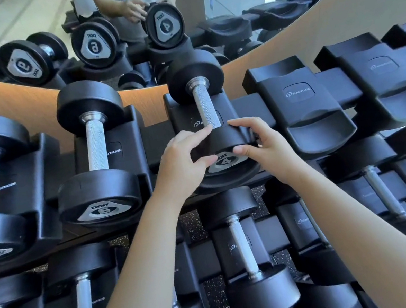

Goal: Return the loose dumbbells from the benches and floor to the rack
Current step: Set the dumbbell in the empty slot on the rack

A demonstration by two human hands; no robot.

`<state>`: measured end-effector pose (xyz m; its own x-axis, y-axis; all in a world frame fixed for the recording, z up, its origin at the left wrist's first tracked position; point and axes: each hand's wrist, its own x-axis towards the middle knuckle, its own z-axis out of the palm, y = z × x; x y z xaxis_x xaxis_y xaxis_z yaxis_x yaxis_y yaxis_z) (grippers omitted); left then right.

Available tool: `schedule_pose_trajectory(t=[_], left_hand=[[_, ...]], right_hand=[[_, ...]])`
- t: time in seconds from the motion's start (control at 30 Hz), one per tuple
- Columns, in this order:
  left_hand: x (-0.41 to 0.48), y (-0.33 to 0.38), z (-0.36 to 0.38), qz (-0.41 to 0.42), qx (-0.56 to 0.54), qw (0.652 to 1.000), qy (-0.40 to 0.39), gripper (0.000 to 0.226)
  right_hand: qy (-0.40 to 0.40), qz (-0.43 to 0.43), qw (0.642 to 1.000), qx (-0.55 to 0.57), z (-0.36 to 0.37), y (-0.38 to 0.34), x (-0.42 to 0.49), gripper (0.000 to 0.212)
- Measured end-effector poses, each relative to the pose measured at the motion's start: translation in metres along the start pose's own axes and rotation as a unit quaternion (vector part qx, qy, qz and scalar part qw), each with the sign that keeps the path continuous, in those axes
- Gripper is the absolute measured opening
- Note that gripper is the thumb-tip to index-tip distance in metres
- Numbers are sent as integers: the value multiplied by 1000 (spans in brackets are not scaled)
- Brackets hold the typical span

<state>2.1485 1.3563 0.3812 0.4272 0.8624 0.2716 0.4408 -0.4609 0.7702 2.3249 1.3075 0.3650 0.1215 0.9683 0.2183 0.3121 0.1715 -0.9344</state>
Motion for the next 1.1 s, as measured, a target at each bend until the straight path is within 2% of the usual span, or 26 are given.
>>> schedule_pose_trajectory(t=[0.2, 0.3, 0.47, 0.67, 0.73, 0.8, 0.9, 0.97, 1.1], left_hand=[[12, 20, 5, 44, 104, 994, -1, 51], [10, 20, 14, 46, 96, 994, 27, 50], [-8, -2, 17, 14, 15, 998, 63, 53], [-23, -23, 18, -59, -164, 984, 29, 58], [-25, -28, 23, -61, -172, 983, 28, 58], [-26, -31, 25, -57, -166, 984, 37, 59], [-25, -32, 24, -42, -160, 985, 51, 60], [-25, -31, 25, -32, -166, 984, 59, 61], [-22, -28, 26, -36, -181, 981, 64, 61]], right_hand=[[-16, 36, 974, 225, -9, 18, -3, 42], [-14, 49, 963, 266, -11, 23, -5, 42], [-13, 40, 978, 205, -2, 12, -5, 43], [25, 60, 987, 150, 0, 18, -16, 42], [31, 50, 994, 91, -5, 15, -15, 47], [19, 18, 999, -24, -6, 8, -11, 52], [2, -50, 991, -127, -1, -1, -5, 49], [8, -59, 986, -153, 1, -3, -1, 46], [19, -38, 990, -134, 1, 0, -2, 45]])
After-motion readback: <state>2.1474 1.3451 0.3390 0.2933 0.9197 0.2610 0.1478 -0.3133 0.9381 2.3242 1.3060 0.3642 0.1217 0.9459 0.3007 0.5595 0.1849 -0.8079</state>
